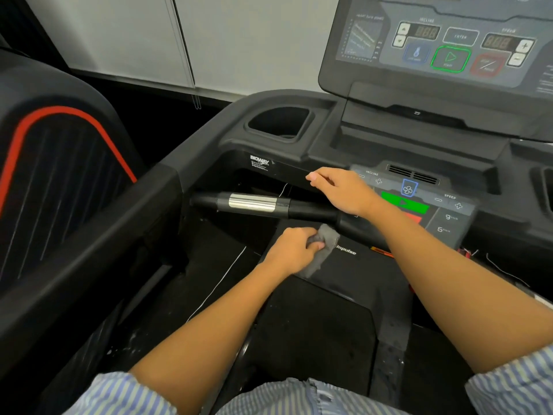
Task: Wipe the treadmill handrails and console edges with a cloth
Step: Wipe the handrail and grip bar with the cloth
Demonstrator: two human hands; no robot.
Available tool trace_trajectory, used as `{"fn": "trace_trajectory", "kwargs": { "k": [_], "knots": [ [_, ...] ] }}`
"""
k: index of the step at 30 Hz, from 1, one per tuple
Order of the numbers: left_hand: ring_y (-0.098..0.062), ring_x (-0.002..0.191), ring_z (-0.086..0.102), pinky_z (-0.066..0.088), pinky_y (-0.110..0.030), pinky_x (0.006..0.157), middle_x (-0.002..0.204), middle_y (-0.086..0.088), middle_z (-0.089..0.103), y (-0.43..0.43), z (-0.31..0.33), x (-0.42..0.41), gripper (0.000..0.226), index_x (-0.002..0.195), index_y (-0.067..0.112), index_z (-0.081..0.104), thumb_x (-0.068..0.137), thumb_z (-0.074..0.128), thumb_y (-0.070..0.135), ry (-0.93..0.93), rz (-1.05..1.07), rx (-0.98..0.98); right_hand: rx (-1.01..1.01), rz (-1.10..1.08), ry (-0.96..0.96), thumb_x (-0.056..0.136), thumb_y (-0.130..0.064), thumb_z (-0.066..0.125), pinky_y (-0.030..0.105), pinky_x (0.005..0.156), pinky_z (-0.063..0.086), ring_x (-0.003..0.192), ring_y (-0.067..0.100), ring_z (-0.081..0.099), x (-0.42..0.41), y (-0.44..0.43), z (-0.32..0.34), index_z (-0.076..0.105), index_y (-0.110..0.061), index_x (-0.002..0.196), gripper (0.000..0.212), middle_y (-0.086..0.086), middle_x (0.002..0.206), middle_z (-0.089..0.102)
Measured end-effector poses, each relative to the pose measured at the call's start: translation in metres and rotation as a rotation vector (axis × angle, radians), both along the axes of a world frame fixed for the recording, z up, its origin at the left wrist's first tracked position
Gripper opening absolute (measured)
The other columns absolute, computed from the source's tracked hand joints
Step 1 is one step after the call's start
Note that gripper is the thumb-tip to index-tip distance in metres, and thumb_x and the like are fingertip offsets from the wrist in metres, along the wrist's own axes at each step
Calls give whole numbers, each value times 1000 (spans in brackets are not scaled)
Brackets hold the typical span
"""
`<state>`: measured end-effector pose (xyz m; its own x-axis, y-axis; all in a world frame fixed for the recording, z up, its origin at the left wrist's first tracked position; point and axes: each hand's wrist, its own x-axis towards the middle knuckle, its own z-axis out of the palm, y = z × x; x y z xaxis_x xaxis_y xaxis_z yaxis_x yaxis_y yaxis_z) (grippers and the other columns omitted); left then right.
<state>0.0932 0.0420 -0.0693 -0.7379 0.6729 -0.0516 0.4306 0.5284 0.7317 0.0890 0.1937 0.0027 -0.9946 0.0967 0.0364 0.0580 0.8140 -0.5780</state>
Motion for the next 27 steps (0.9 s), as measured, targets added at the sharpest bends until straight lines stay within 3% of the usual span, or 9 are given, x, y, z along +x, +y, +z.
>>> {"fn": "trace_trajectory", "kwargs": {
  "k": [2,4,8,12,16,20,23,25,27],
  "knots": [
    [-9,68,50,36,-21,56,74,3,55,-6,-1,2,15,85,11,58,90,57,26,-41,57,30,-97,-38,12,98,-39,39,35,91,46,99,20,60,1,2,0,63,-15,108,36,6,104,68],
    [-11,78,56,42,-17,62,85,1,61,-13,-2,3,17,92,14,61,87,60,30,-149,150,124,-243,-77,38,97,-35,44,30,93,45,101,15,60,5,2,-1,63,-20,108,27,-1,103,67],
    [-20,95,62,50,-34,82,101,-8,64,-22,14,3,18,95,17,57,84,64,31,-515,336,426,-472,-126,87,93,-28,54,28,93,48,100,15,62,21,-7,-6,62,-28,96,9,-8,96,66],
    [-21,97,63,49,-37,86,101,-8,65,-23,40,0,23,104,15,54,85,63,24,-611,377,632,-684,-84,-37,89,-36,59,36,93,51,104,15,62,41,-26,-6,61,-33,96,8,-4,104,66],
    [-18,101,63,51,-35,88,109,-5,66,-22,57,-2,26,111,24,57,86,61,30,-593,328,632,-847,-9,-76,86,-32,64,38,89,53,100,15,65,45,-43,-2,61,-20,105,23,0,105,67],
    [-11,96,64,50,-25,79,104,-1,68,-34,67,-6,23,107,20,61,89,54,34,-633,285,571,-881,-25,-38,88,-25,63,39,84,51,84,16,59,36,-48,4,59,-14,86,12,2,85,61],
    [-9,93,62,46,-23,80,96,4,68,-54,71,-14,30,99,17,65,87,54,42,-577,254,542,-853,-26,16,90,-27,60,37,75,44,80,19,53,29,-49,6,57,-12,83,17,8,83,58],
    [4,81,60,44,-11,70,83,14,67,-68,75,-22,16,88,19,65,88,57,32,-520,229,502,-806,-36,43,91,-27,59,35,73,45,77,19,55,25,-51,7,60,-12,87,16,12,82,60],
    [5,83,59,45,-9,71,88,17,65,-79,77,-30,4,86,20,64,86,61,21,-469,187,448,-766,-34,66,91,-28,59,37,74,49,76,21,59,22,-53,6,62,-20,86,10,17,86,64]
  ]
}}
